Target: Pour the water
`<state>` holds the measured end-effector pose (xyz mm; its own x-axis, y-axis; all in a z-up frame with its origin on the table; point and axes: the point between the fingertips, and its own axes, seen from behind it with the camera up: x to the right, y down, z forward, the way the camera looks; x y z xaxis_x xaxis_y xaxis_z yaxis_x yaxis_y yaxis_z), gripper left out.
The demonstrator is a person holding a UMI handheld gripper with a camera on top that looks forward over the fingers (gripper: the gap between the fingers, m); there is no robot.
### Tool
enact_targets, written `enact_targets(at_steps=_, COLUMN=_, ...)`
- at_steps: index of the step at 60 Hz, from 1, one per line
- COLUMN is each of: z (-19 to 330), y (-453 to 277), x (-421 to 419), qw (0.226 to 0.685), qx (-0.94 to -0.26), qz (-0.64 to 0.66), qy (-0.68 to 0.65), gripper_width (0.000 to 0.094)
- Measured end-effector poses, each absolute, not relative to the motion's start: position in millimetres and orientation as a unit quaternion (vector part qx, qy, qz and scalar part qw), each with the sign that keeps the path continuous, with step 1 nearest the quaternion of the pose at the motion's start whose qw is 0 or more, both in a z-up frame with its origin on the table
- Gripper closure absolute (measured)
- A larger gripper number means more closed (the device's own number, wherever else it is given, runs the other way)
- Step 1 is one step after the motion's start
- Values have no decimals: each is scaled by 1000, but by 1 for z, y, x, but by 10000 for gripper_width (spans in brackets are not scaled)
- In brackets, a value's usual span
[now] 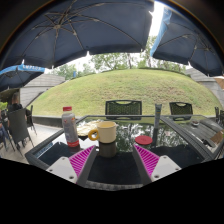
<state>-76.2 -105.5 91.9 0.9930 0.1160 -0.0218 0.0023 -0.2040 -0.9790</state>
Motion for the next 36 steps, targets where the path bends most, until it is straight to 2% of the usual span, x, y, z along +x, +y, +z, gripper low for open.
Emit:
enact_targets(at_steps=14, z=80, y=-87, x=-69, qw=619, qx=-785, qz=31, qy=-23, gripper_width=160)
enact_targets(at_steps=24, z=91, y=-67, x=-95, qw=626, qx=-777, qz=47, qy=-38, gripper_width=159)
enact_targets(at_steps=36, z=112, y=-48, x=-181, qw=641, qx=-755, qz=98, qy=-97, gripper_width=159)
